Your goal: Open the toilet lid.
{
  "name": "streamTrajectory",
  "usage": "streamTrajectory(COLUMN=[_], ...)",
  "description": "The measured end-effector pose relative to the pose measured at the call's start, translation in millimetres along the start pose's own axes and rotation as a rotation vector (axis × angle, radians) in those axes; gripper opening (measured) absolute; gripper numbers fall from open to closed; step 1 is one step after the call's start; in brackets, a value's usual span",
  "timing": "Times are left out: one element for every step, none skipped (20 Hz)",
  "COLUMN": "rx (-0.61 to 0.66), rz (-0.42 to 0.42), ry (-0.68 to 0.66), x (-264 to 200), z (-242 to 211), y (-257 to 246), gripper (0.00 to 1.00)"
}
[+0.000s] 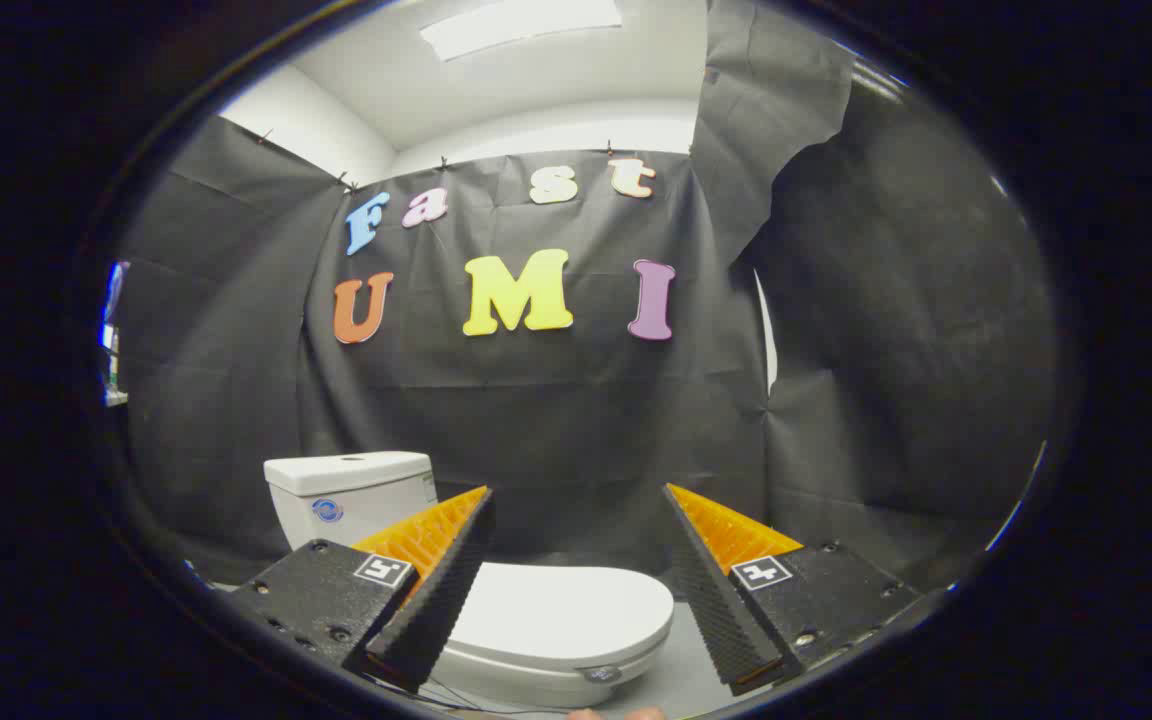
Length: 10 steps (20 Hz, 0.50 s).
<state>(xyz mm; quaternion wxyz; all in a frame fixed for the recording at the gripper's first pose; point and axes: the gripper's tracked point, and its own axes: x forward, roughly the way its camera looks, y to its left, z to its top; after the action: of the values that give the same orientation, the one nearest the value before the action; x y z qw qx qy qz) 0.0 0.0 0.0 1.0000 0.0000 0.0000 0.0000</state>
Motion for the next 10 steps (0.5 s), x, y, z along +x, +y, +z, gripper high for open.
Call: streamTrajectory(rx=[-0.003,-0.006,-0.010,-0.013,-0.017,-0.022,-0.028,-0.033,-0.035,-0.035], rz=[0.000,0.002,0.003,0.005,0.005,0.007,0.007,0.008,0.009,0.010], ry=[0.004,0.010,0.016,0.018,0.019,0.019,0.019,0.020,0.023,0.026], x=[1.1,1.9,2.6,2.7,2.7,2.9,3.4,3.1,3.0,4.2], z=[-1.3,-3.5,-5.6,-7.1,-7.7,-7.4,-8.2,-9.0,-9.7,-11.0], y=[0.8,2.3,3.6,4.1,5.2,6.1,7.2,7.0,7.4,7.8], gripper=[1.00,1.00,1.00,1.00,1.00,1.00,1.00,1.00,1.00,1.00])
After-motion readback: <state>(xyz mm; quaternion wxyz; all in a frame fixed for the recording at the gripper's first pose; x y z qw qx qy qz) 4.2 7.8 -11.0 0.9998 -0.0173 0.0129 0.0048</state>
